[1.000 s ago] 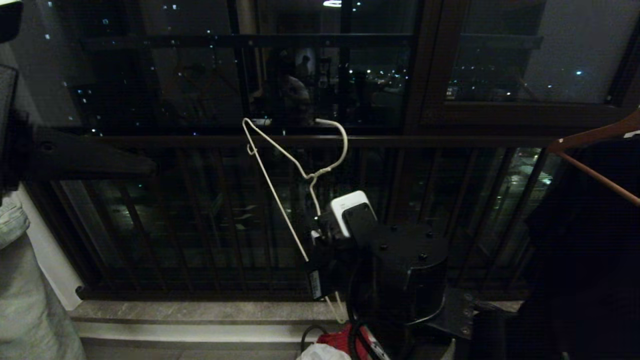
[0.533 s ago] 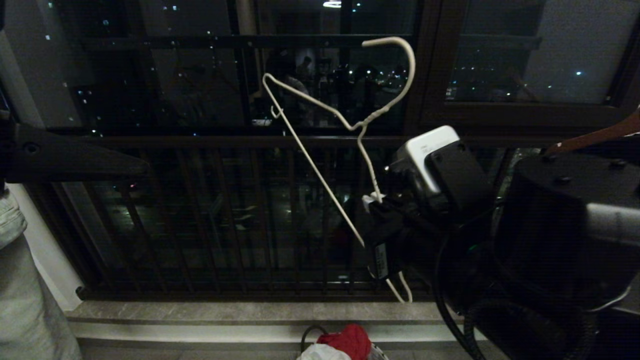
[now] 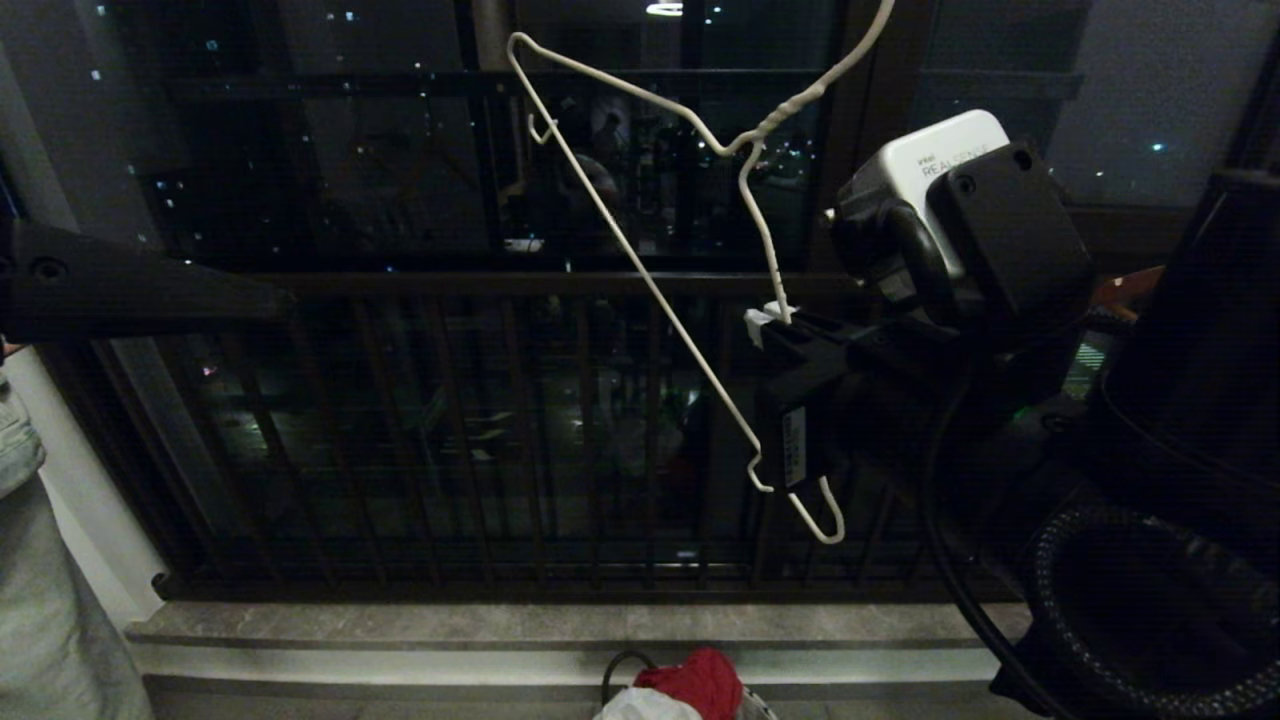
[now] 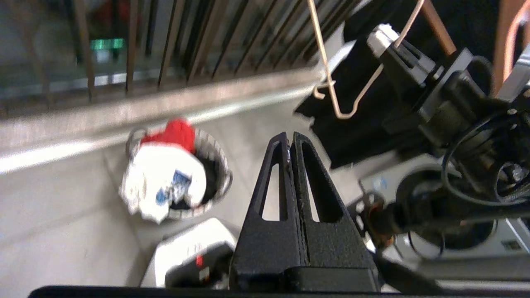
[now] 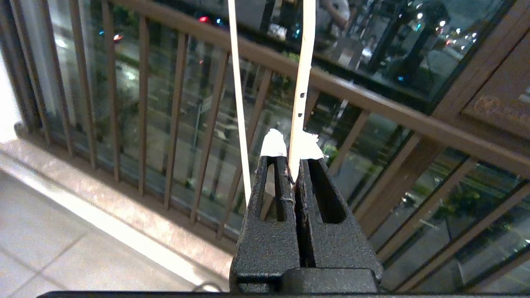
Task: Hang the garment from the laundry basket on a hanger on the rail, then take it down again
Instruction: Hang the clothes rack on the clothesline
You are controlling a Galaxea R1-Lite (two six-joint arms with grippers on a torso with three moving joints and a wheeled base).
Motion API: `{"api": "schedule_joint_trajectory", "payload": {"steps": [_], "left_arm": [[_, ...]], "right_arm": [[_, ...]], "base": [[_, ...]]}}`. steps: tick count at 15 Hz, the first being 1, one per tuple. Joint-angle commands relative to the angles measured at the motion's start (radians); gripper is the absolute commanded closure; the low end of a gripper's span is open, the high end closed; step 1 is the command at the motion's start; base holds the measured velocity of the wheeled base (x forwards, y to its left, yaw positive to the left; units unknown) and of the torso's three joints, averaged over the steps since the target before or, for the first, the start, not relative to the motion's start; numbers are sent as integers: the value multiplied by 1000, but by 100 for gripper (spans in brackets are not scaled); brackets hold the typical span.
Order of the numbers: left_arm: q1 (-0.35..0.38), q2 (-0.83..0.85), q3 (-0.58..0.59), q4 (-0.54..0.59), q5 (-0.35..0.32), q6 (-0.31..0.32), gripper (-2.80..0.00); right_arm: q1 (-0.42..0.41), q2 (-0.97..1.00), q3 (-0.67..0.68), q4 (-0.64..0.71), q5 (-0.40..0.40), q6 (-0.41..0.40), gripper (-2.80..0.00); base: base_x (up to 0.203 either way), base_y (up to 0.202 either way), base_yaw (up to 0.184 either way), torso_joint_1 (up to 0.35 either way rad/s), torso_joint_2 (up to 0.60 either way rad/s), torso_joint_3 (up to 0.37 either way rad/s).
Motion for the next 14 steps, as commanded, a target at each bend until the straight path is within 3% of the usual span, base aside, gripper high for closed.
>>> {"api": "schedule_joint_trajectory", "payload": {"steps": [1, 8, 14], "left_arm": [[0, -21, 36, -46, -1, -6, 0], [0, -33, 40, -53, -1, -4, 0], [0, -50, 37, -53, -1, -4, 0]], "right_arm": [[-2, 21, -33, -3, -3, -6, 0], [-94, 98, -99, 0, 54, -29, 0], [-110, 142, -175, 18, 59, -80, 0]], "base": [[0, 0, 0, 0, 0, 0], [0, 0, 0, 0, 0, 0], [0, 0, 0, 0, 0, 0]]}}
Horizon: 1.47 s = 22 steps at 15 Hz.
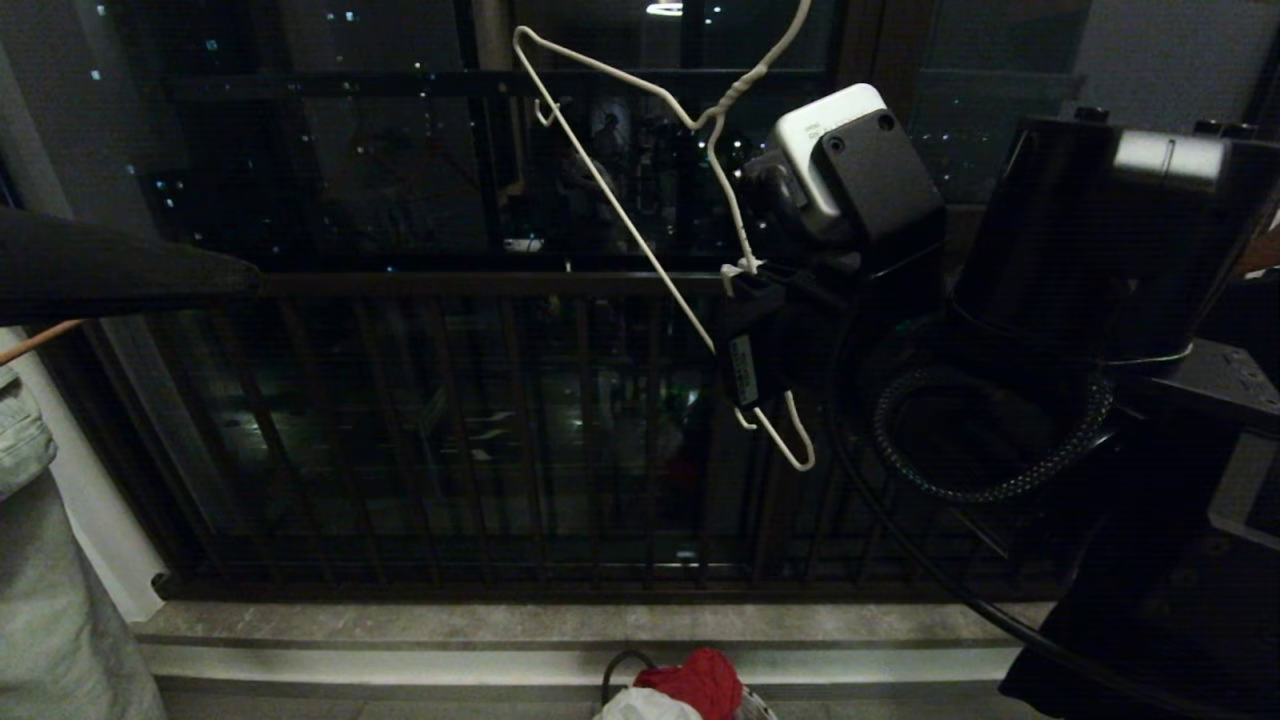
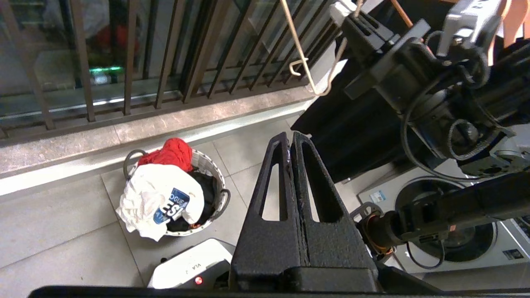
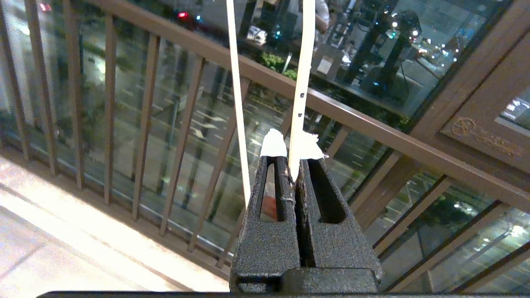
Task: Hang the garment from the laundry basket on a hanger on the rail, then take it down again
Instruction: Hang the clothes rack on the clothesline
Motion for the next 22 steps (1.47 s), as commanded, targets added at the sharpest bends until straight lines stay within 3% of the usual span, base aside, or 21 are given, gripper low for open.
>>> {"api": "schedule_joint_trajectory", "payload": {"steps": [1, 10, 11, 17, 22], "left_arm": [[0, -3, -1, 4, 0, -4, 0], [0, -10, -12, 4, 1, -4, 0], [1, -16, -13, 4, 3, -4, 0], [1, -25, -21, 5, 3, -4, 0], [1, -11, -20, 14, 9, -2, 0]], "right_arm": [[-1, 20, -33, 25, -3, -5, 0], [-4, -49, -147, 342, -3, -47, 0], [-3, -49, -150, 342, -3, -61, -280], [2, -89, -158, 338, -8, -89, -280], [14, -288, -156, 359, -28, -149, -280]], "base": [[0, 0, 0, 0, 0, 0], [0, 0, 0, 0, 0, 0], [0, 0, 0, 0, 0, 0], [0, 0, 0, 0, 0, 0], [0, 0, 0, 0, 0, 0]]}}
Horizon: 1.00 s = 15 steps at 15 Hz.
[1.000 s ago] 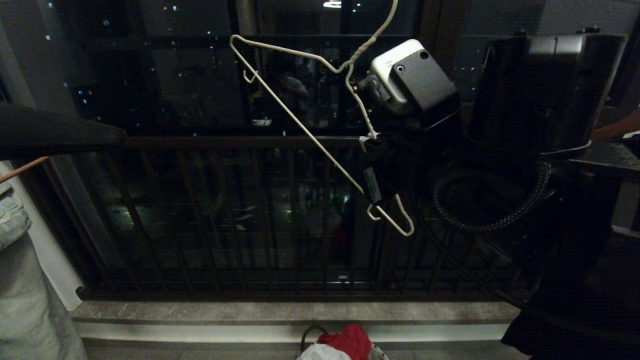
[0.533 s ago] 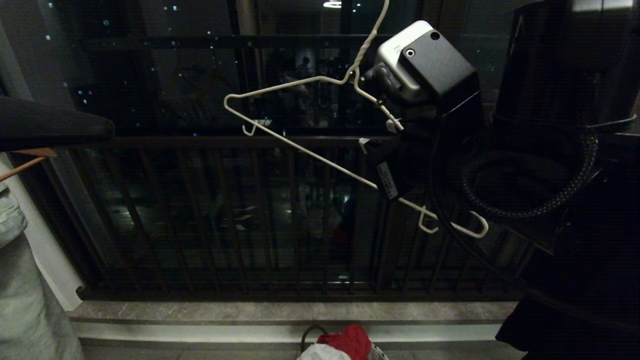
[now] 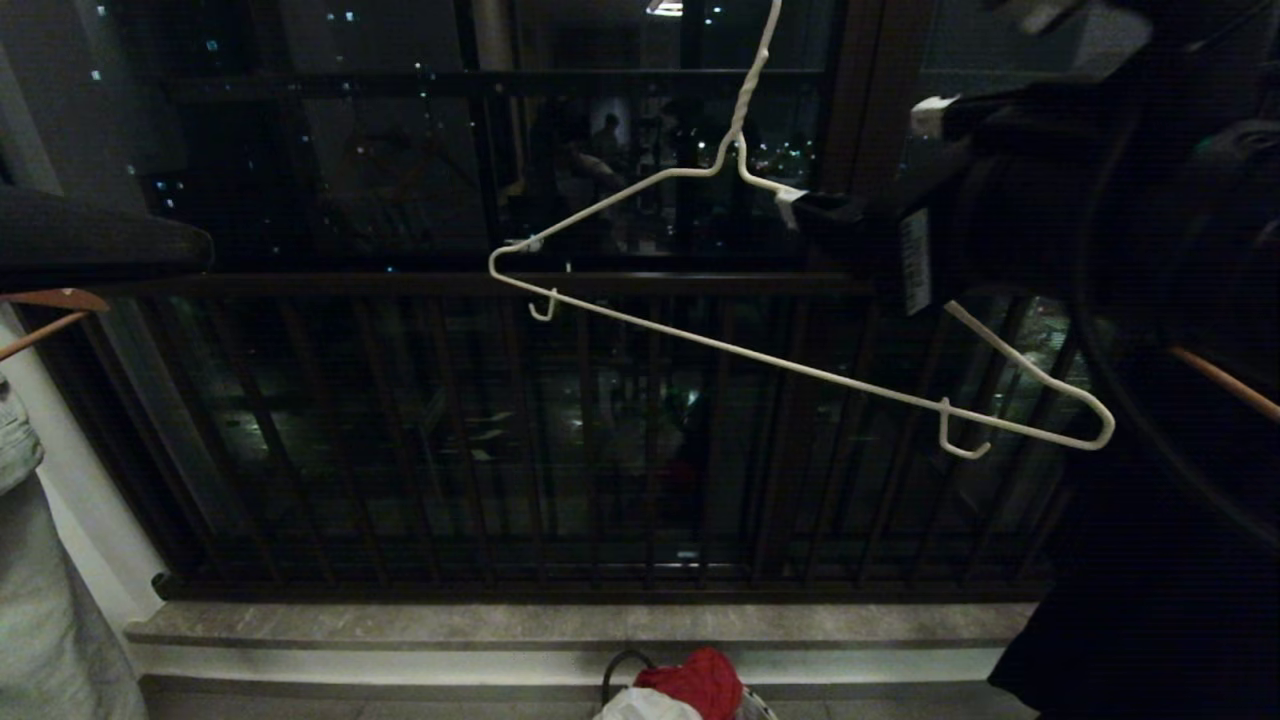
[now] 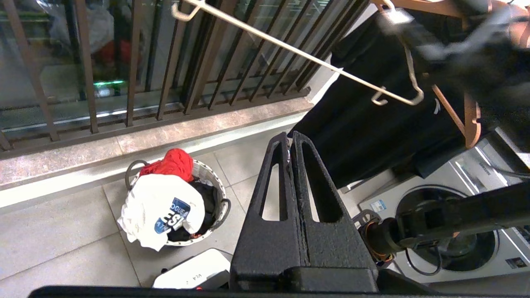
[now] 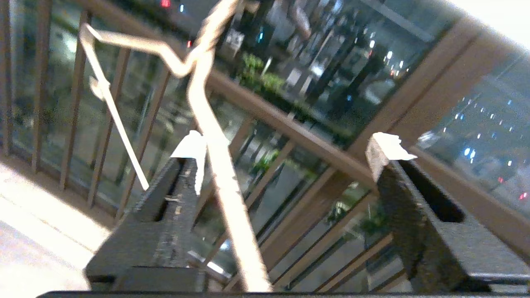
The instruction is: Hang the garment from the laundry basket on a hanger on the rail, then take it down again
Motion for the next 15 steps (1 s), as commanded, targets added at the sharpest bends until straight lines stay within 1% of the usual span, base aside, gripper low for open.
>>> {"api": "schedule_joint_trajectory", "payload": {"steps": [1, 3, 5, 6, 7, 8, 9, 10, 11, 13, 14, 15], "left_arm": [[0, 19, 6, 7, -2, -2, 0], [0, 36, 8, 6, -3, -5, 0], [-1, 21, 46, 3, -3, 7, 0], [-1, 6, 51, 3, -3, 25, 0], [-1, -21, 63, 5, -3, 28, 0], [-2, -51, 87, 3, -11, 34, 0], [-4, -82, 113, 4, -28, 36, 0], [-5, -115, 164, 3, -39, 37, 0], [-5, -160, 221, 3, -44, 36, 0], [-4, -286, 343, -1, -44, 36, 0], [7, -365, 387, -2, -45, 37, 0], [39, -444, 425, -2, -48, 37, 0]], "right_arm": [[7, -129, 2, 35, 3, -7, -280], [58, -203, -1, 73, 37, 5, -280], [73, -251, 5, 84, 43, 22, -280], [71, -273, 7, 95, 42, 57, 0], [53, -303, 7, 126, 43, 87, 0], [12, -342, 7, 175, 44, 113, 0], [-15, -379, 10, 230, 45, 157, 0], [-39, -424, 20, 290, 46, 207, 0], [-81, -478, 42, 343, 52, 252, 0], [-173, -602, 98, 451, 90, 332, 0], [-226, -667, 127, 503, 109, 380, 0], [-274, -728, 150, 551, 120, 422, 0]], "base": [[0, 0, 0, 0, 0, 0], [0, 0, 0, 0, 0, 0], [0, 0, 0, 0, 0, 0], [0, 0, 0, 0, 0, 0], [0, 0, 0, 0, 0, 0], [0, 0, 0, 0, 0, 0], [0, 0, 0, 0, 0, 0], [0, 0, 0, 0, 0, 0], [0, 0, 0, 0, 0, 0], [0, 0, 0, 0, 0, 0], [0, 0, 0, 0, 0, 0], [0, 0, 0, 0, 0, 0]]}}
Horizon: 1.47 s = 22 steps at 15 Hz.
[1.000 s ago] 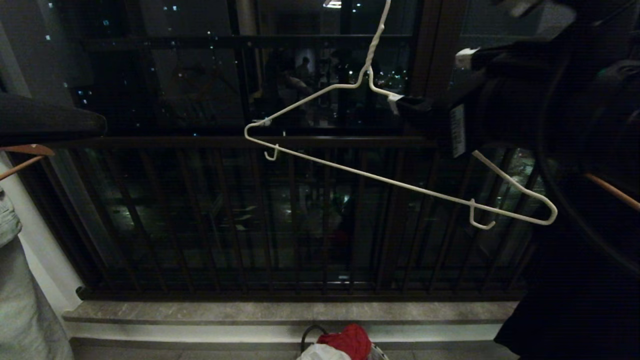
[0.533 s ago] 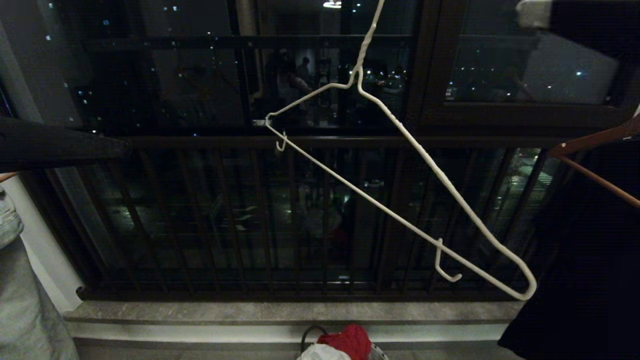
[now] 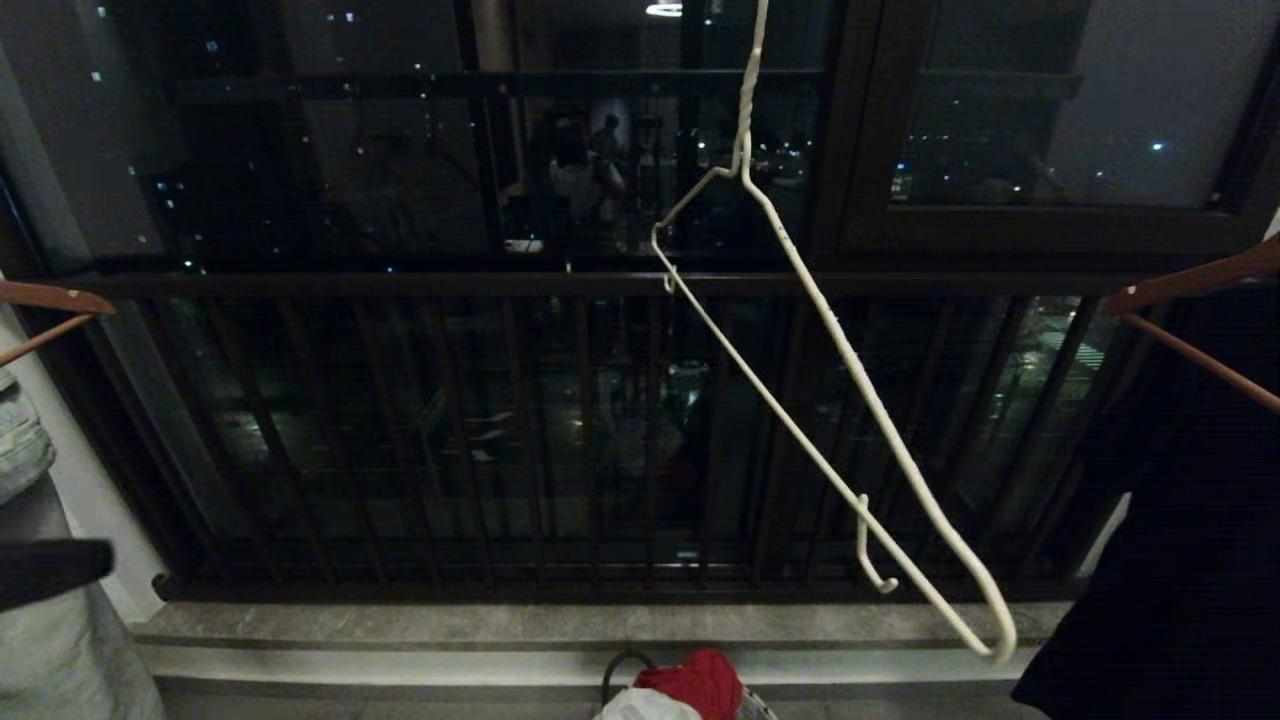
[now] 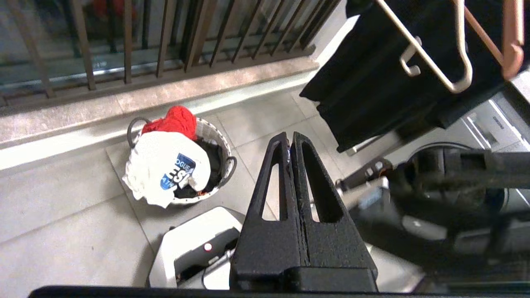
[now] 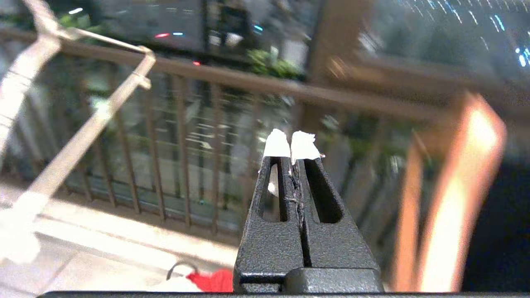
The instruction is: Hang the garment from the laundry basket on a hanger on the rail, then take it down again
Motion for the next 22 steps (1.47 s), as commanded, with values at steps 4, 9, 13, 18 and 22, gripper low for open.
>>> {"api": "schedule_joint_trajectory", "payload": {"steps": [4, 9, 13, 18, 22], "left_arm": [[312, -442, 154, 20, -41, -55, 0], [443, -601, 216, 117, -91, -145, 0], [441, -732, 410, 79, -86, -84, 0], [441, -818, 649, -124, 62, 56, 0], [441, -818, 965, -413, 252, 275, 0]], "right_arm": [[-295, -313, 11, 198, -8, 90, 0], [-503, -445, -2, 386, -25, 84, 0], [-559, -542, 111, 459, -22, 81, 0], [-654, -729, 384, 449, 123, 64, 0], [-659, -836, 749, 189, 264, 42, 0]], "base": [[0, 0, 0, 0, 0, 0], [0, 0, 0, 0, 0, 0], [0, 0, 0, 0, 0, 0], [0, 0, 0, 0, 0, 0], [0, 0, 0, 0, 0, 0]]}}
